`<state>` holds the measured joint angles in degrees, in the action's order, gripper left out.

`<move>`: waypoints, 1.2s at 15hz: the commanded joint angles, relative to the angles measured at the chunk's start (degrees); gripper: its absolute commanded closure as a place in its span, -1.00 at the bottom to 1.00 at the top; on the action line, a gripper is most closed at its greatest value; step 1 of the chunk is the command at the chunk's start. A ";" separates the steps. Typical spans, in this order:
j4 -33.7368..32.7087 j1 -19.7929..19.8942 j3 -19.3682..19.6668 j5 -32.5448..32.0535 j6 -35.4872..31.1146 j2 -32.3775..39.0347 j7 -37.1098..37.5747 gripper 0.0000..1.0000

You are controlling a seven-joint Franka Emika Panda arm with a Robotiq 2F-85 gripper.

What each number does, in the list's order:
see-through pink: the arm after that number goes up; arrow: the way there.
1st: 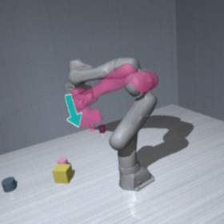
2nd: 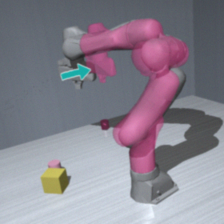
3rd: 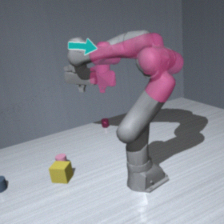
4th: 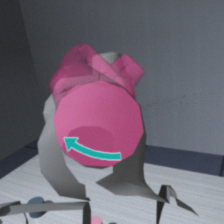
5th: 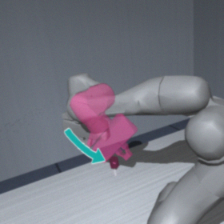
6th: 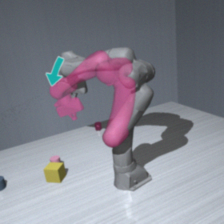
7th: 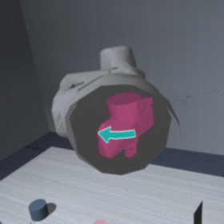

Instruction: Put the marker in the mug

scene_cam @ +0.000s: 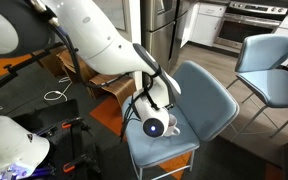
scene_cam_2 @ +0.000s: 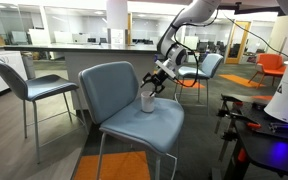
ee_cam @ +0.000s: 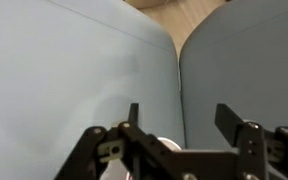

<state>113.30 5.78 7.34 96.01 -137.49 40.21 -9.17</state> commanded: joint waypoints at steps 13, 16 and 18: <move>9.76 -18.56 7.02 -72.88 -17.98 -10.55 38.00 -1.00; 8.45 -18.29 7.38 -85.11 -15.73 -12.04 37.16 -1.00; 8.13 -16.80 5.56 -89.80 -14.58 -13.62 34.14 -1.00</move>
<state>121.23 -12.03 13.97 11.99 -155.48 29.18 28.23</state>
